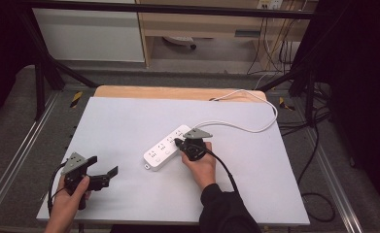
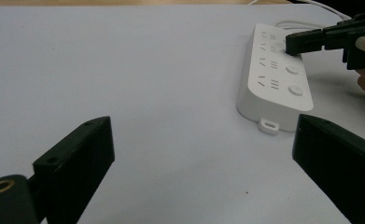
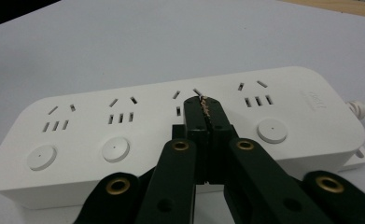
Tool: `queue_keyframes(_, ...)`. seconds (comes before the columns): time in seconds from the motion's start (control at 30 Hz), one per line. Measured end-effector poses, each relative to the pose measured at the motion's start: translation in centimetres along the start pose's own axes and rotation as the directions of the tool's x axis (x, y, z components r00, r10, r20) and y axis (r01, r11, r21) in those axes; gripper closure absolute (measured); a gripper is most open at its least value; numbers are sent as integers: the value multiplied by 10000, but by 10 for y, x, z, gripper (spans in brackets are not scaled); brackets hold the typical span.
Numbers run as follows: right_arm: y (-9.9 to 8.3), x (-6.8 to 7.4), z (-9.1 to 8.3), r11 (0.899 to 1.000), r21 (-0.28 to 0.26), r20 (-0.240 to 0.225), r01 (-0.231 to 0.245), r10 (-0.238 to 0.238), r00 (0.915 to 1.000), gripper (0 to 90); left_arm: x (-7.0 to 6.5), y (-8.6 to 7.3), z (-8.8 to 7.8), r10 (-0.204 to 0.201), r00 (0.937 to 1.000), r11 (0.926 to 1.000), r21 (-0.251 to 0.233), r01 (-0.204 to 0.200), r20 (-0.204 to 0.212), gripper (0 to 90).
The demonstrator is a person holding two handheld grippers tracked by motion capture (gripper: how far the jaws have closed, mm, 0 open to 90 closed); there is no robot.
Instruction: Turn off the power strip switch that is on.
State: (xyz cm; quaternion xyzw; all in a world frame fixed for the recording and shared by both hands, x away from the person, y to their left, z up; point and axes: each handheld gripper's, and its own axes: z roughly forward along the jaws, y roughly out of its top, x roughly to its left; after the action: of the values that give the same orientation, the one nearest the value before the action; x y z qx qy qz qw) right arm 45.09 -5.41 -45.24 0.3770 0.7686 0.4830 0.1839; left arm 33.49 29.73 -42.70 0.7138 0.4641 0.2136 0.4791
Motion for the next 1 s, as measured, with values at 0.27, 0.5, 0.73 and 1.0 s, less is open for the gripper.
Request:
queue_keyframes(0.27,1,3,0,9998,65,179,208,-209,9996,900,0,0,0,37,10000,10000,34,-37,-24,53)
queue_keyframes(0.5,2,7,0,9991,170,294,393,-398,9988,900,1,0,0,21,10000,10000,35,-20,-71,53)
queue_keyframes(0.73,3,9,2,9991,250,162,337,-341,9993,900,1,0,-1,36,10000,10000,26,-36,-77,53)
queue_keyframes(1.0,2,5,2,9999,154,-47,-71,71,10000,900,1,-1,0,-3,10000,10000,32,3,-72,53)
